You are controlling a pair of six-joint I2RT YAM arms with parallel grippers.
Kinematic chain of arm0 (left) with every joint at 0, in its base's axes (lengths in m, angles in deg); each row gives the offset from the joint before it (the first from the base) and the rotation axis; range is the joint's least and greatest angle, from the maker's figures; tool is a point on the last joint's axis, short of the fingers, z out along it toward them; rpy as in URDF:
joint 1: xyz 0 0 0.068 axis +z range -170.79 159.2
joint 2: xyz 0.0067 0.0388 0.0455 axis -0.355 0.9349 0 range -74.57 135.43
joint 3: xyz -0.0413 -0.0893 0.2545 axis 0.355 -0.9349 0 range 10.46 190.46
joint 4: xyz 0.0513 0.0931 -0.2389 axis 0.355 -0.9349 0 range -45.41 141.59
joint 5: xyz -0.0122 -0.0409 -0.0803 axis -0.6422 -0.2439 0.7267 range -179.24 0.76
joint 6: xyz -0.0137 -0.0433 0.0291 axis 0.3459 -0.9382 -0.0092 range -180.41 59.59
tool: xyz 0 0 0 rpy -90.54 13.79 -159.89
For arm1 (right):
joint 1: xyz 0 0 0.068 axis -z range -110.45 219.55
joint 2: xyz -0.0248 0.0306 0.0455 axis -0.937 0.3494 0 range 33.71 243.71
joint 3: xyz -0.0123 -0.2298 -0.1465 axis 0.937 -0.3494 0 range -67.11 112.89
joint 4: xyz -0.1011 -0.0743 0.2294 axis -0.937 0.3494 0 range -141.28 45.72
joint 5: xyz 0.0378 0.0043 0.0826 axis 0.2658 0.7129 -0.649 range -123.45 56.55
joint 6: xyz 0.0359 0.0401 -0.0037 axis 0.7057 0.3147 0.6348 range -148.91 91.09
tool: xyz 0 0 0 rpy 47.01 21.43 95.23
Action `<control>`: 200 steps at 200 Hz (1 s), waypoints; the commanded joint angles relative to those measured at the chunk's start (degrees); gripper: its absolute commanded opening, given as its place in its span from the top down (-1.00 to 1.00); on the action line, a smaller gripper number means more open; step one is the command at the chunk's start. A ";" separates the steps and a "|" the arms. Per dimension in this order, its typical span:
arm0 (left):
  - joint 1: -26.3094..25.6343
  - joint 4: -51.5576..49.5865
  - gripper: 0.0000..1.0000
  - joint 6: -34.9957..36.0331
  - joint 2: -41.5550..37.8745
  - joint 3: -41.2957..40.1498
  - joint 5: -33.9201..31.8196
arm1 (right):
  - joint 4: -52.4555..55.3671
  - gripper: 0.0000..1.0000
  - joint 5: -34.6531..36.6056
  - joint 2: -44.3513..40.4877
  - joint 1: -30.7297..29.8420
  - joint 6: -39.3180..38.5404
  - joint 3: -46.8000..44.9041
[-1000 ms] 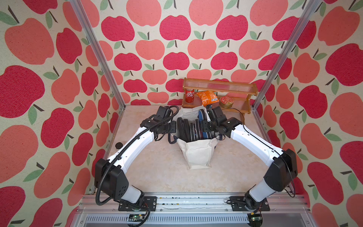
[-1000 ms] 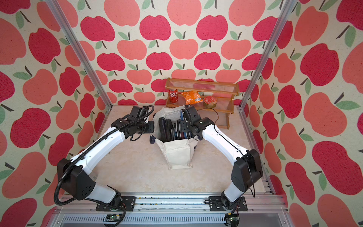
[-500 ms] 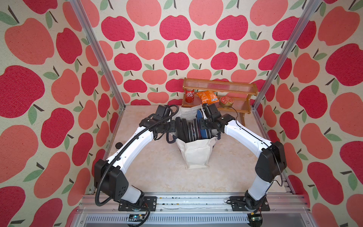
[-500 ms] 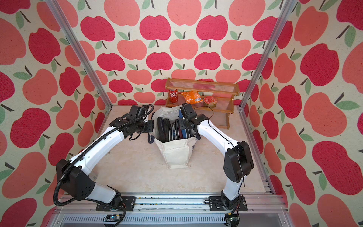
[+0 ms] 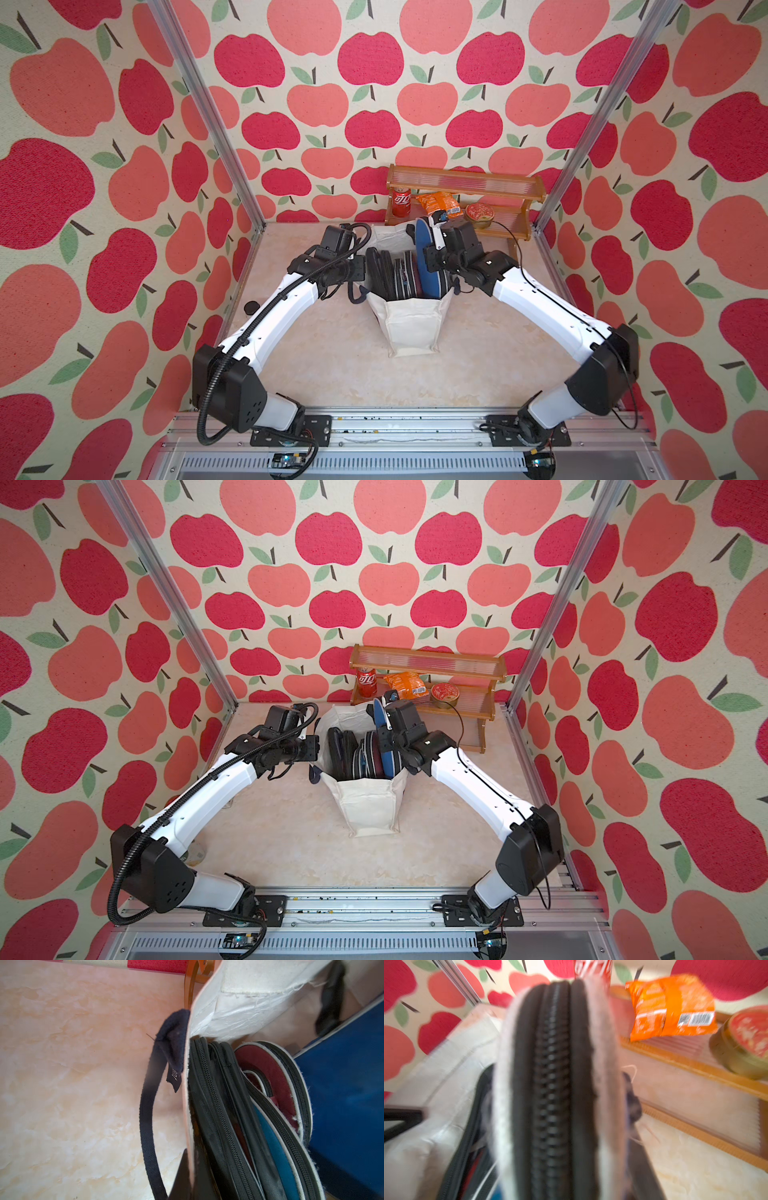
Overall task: Remove the ping pong set from the canvas bag
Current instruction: Pick up the ping pong set from the canvas bag, then place the ping pong set at the center of the board.
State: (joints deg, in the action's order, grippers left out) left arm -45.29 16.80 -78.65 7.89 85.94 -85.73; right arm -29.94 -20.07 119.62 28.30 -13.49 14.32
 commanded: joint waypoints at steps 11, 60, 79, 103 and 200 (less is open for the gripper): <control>0.72 3.65 1.00 1.68 -2.02 -0.51 -1.39 | -14.73 0.68 -0.42 -8.56 -0.93 -1.54 -1.44; 0.97 3.38 1.00 2.24 -1.71 -0.59 -2.27 | -18.52 0.68 0.90 -14.40 -0.95 -4.90 -2.15; 1.02 3.27 1.00 2.42 -1.38 -0.52 -2.56 | -20.47 0.68 4.86 -18.83 -0.85 -7.31 -3.21; 1.32 2.96 1.00 2.54 -0.74 -0.25 -2.63 | -19.64 0.69 9.71 -23.97 -0.69 -11.48 -2.74; 2.19 2.02 1.00 2.60 0.43 0.23 -3.04 | 6.33 0.72 29.74 -24.98 8.29 -12.17 -1.24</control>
State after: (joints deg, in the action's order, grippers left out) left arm -44.06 17.35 -77.31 7.98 85.39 -85.97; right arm -31.14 3.49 91.97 33.24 -27.41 11.19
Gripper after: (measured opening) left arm 0.047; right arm 0.304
